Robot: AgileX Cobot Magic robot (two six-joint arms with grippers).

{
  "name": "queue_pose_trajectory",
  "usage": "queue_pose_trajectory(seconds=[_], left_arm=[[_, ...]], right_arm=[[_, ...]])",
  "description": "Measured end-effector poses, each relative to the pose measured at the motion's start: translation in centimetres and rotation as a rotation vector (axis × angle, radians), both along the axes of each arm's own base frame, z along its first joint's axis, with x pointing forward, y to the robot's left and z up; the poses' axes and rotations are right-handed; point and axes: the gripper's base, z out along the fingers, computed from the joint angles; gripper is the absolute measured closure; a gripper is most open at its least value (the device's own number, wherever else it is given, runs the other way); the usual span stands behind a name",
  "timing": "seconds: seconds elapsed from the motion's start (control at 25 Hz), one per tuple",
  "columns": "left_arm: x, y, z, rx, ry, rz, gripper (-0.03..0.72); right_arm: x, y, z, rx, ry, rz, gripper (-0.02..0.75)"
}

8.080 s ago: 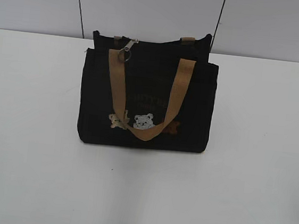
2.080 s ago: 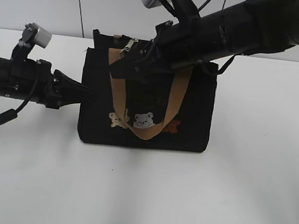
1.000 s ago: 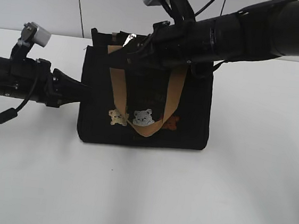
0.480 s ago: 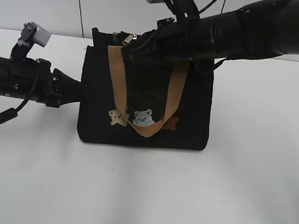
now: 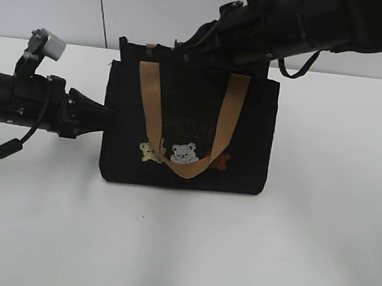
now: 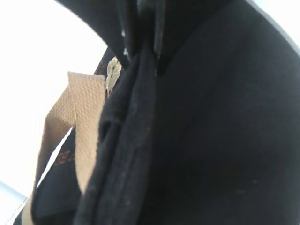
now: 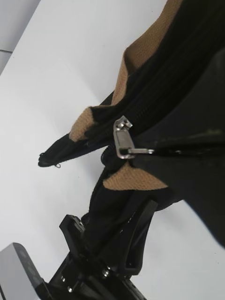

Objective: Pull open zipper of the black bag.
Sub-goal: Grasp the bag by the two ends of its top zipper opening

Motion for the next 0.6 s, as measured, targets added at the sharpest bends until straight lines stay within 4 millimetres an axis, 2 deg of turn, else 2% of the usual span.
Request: queue_pose_trajectory(seconds=[0.24,0.6], left_arm=[[0.0,-0.1,0.1,-0.009,-0.003,-0.006,0.655],[0.0,0.0,0.1,-0.006,-0.003,-0.002,0.655]], right_arm=[[0.4,-2.2,0.8,0.018,0.047,-0.025,0.753],[1.5,-7.2,0.9,-0.01,0.116,-0.085,0.753]])
